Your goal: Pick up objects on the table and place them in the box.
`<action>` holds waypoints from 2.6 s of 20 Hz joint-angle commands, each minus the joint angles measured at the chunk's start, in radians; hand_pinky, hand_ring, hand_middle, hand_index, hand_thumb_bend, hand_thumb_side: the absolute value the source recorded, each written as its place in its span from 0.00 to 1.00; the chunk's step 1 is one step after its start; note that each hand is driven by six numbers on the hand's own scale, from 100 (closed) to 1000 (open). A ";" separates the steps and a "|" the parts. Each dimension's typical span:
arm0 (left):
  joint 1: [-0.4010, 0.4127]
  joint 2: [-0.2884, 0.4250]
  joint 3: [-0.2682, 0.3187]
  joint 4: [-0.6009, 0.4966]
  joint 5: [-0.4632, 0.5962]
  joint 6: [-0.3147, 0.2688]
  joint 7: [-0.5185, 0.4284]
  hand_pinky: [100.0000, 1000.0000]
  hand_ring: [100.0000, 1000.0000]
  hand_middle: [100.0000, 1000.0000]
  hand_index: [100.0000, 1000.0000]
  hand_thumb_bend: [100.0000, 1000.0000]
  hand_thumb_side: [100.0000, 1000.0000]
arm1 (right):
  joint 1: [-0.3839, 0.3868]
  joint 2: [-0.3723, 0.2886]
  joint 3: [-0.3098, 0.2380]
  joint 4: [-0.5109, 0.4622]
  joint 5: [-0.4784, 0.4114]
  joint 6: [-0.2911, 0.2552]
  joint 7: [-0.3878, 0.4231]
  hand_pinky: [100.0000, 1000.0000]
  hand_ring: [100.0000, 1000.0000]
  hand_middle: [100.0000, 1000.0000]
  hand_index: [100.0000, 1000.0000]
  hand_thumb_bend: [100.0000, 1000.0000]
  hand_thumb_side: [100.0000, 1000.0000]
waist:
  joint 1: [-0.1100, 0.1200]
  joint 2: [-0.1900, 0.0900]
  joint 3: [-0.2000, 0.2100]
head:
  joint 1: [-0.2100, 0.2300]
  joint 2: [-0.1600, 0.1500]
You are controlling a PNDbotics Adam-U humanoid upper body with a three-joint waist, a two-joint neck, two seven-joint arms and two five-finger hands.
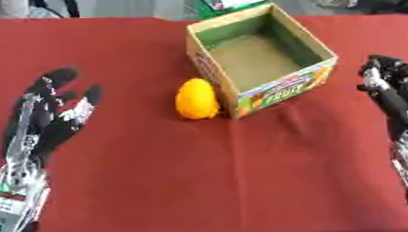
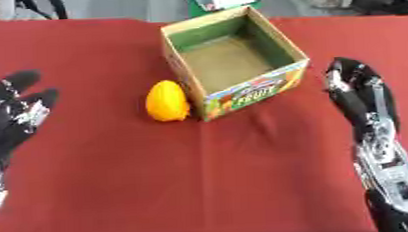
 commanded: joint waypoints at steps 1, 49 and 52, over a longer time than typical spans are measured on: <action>-0.023 0.023 -0.002 -0.024 -0.008 -0.002 -0.009 0.81 0.92 0.78 0.70 0.57 0.29 | -0.011 -0.017 -0.004 -0.024 -0.005 -0.001 0.002 0.59 0.70 0.57 0.71 0.00 0.31 | 0.002 -0.017 -0.001 | 0.003 0.005; -0.368 -0.099 -0.255 0.448 -0.400 0.029 -0.135 0.77 0.92 0.78 0.73 0.56 0.19 | -0.011 -0.010 0.014 -0.021 -0.010 0.003 0.018 0.59 0.70 0.57 0.71 0.00 0.31 | -0.002 -0.024 -0.051 | 0.030 0.014; -0.367 -0.101 -0.256 0.457 -0.413 0.033 -0.144 0.76 0.90 0.76 0.72 0.54 0.13 | -0.013 -0.009 0.015 -0.021 -0.010 0.003 0.020 0.59 0.70 0.57 0.71 0.00 0.31 | -0.003 -0.023 -0.051 | 0.029 0.013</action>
